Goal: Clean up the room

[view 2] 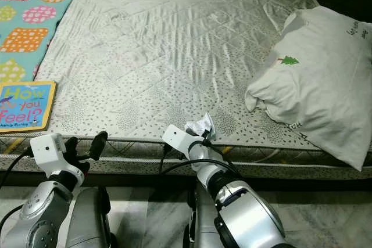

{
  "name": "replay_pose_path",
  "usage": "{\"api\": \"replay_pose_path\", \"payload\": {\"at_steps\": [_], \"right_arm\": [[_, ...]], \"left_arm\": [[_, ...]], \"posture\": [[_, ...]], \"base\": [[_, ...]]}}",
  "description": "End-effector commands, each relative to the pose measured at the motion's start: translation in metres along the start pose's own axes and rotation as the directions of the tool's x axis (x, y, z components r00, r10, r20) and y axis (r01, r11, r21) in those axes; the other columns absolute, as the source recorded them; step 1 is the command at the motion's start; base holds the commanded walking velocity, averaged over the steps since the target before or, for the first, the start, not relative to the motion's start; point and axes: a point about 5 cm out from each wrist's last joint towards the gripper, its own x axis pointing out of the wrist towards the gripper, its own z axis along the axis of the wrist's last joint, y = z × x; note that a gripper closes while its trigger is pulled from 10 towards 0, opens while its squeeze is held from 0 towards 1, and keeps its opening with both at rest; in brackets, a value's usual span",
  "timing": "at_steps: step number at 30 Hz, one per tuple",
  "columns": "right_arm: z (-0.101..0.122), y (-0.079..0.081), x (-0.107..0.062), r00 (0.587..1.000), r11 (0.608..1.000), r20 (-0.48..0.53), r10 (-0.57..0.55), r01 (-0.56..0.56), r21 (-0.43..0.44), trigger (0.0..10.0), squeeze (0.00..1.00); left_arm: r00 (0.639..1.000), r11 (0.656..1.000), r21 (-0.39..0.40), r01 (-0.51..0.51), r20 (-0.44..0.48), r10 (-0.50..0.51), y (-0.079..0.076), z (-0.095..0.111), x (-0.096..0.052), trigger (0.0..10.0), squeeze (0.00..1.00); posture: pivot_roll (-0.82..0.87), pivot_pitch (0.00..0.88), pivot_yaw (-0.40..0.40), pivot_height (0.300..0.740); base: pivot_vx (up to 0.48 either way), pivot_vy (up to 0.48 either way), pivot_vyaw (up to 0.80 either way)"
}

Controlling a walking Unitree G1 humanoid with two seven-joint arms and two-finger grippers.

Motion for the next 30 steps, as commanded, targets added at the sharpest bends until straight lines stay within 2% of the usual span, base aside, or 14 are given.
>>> {"api": "replay_pose_path", "payload": {"at_steps": [1, 11, 20, 21, 22, 23, 25, 26, 27, 30], "right_arm": [[-0.009, 0.001, -0.001, 1.000, 1.000, -0.020, -0.001, 0.001, 0.011, 0.0, 0.00], [-0.008, -0.012, -0.001, 0.999, 0.998, 0.010, -0.049, 0.048, 0.048, 0.0, 0.00], [-0.005, -0.034, -0.003, 0.988, 0.986, 0.073, -0.133, 0.124, 0.110, 0.0, 0.00], [-0.004, -0.037, -0.004, 0.986, 0.983, 0.086, -0.145, 0.134, 0.124, 0.0, 0.00], [-0.001, -0.045, -0.005, 0.977, 0.968, 0.116, -0.177, 0.151, 0.202, 0.0, 0.00], [-0.001, -0.045, -0.005, 0.977, 0.968, 0.116, -0.177, 0.151, 0.202, 0.0, 0.00], [0.001, -0.051, -0.008, 0.967, 0.932, 0.162, -0.197, 0.133, 0.337, 0.0, 0.00], [0.001, -0.051, -0.008, 0.967, 0.932, 0.162, -0.197, 0.133, 0.337, 0.0, 0.00], [0.001, -0.052, -0.010, 0.962, 0.914, 0.186, -0.198, 0.112, 0.390, 0.0, 0.00], [-0.003, -0.048, -0.013, 0.962, 0.902, 0.207, -0.178, 0.075, 0.424, 0.0, 0.00]], "left_arm": [[1.000, 1.000, 0.010, 0.006, -0.005, -0.006, 0.000, -0.001, 0.001, 10.0, 0.00], [1.000, 1.000, 0.008, 0.007, -0.006, -0.007, 0.000, -0.001, 0.002, 10.0, 0.00], [1.000, 1.000, 0.013, 0.006, 0.002, -0.007, 0.000, 0.001, 0.004, 10.0, 0.00], [1.000, 1.000, 0.013, 0.007, 0.003, -0.007, 0.000, 0.001, 0.005, 10.0, 0.00], [1.000, 1.000, 0.015, 0.006, 0.005, -0.006, 0.001, 0.001, 0.005, 10.0, 0.00], [1.000, 1.000, 0.015, 0.006, 0.005, -0.006, 0.001, 0.001, 0.005, 10.0, 0.00], [1.000, 1.000, 0.016, 0.005, 0.007, -0.005, 0.003, 0.001, 0.006, 10.0, 0.00], [1.000, 1.000, 0.016, 0.005, 0.007, -0.005, 0.003, 0.001, 0.006, 10.0, 0.00], [1.000, 1.000, 0.016, 0.006, 0.007, -0.006, 0.003, 0.001, 0.006, 10.0, 0.00], [1.000, 1.000, 0.020, 0.017, 0.004, -0.017, 0.001, 0.000, 0.009, 10.0, 0.00]], "posture": [[0.02, 0.126, -0.090, 0.550], [0.01, 0.124, -0.085, 0.550], [0.01, 0.119, -0.079, 0.550], [0.01, 0.118, -0.077, 0.550], [0.01, 0.113, -0.074, 0.550], [0.01, 0.113, -0.074, 0.550], [0.00, 0.102, -0.065, 0.550], [0.00, 0.102, -0.065, 0.550], [-0.01, 0.095, -0.061, 0.550], [-0.02, 0.089, -0.055, 0.550]], "base": [[0.000, 0.000, 0.00], [0.000, 0.000, 0.00], [0.000, 0.000, 0.00], [0.000, 0.000, 0.00], [0.000, 0.000, 0.00], [0.000, 0.000, 0.00], [0.000, 0.000, 0.00], [0.000, 0.000, 0.00], [0.000, 0.000, 0.00], [0.000, 0.000, 0.00]]}}
